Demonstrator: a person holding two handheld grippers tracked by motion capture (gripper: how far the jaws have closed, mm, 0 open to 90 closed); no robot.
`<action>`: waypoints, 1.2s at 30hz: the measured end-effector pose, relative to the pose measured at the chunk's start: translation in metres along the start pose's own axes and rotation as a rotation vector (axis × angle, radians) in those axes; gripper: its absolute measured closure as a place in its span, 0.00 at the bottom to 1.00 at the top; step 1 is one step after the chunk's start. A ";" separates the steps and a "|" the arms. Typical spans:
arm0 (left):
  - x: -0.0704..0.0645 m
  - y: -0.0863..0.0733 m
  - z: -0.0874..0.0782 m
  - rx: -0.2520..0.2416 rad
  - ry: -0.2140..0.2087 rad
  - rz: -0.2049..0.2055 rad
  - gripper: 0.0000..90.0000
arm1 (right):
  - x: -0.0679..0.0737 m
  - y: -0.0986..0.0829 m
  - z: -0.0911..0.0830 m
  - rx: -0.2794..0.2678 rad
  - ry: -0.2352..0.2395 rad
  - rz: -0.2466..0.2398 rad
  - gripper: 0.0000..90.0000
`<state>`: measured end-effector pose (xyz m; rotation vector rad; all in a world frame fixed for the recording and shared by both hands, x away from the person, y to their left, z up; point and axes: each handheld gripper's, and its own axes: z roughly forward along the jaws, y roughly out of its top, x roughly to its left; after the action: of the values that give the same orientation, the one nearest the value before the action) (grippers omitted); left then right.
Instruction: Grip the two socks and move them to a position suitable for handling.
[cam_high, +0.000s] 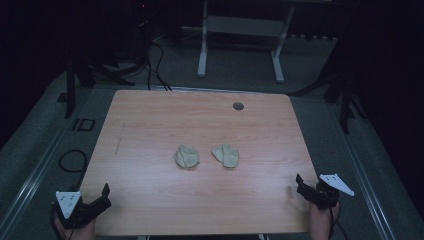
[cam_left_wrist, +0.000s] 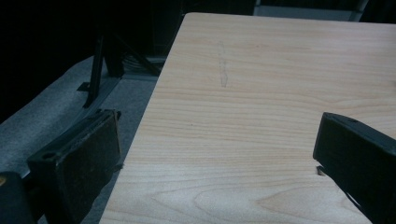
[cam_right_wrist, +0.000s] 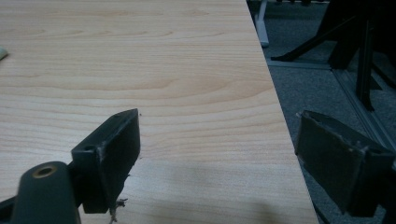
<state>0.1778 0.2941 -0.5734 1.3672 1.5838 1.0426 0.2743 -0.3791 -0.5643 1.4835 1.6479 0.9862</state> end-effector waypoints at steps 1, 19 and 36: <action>0.000 0.000 0.000 0.000 0.000 0.000 0.01 | 0.000 0.000 0.000 0.000 -0.001 -0.002 0.16; -0.011 0.001 -0.001 0.002 -0.050 0.006 0.01 | 0.010 0.003 -0.006 0.055 0.118 -0.017 0.16; -0.025 -0.001 -0.002 0.006 -0.104 0.040 0.01 | 0.048 0.026 0.009 0.154 0.316 -0.094 0.16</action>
<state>0.1783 0.2688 -0.5719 1.4397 1.4901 0.9747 0.2894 -0.3291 -0.5461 1.3855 2.0392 1.1061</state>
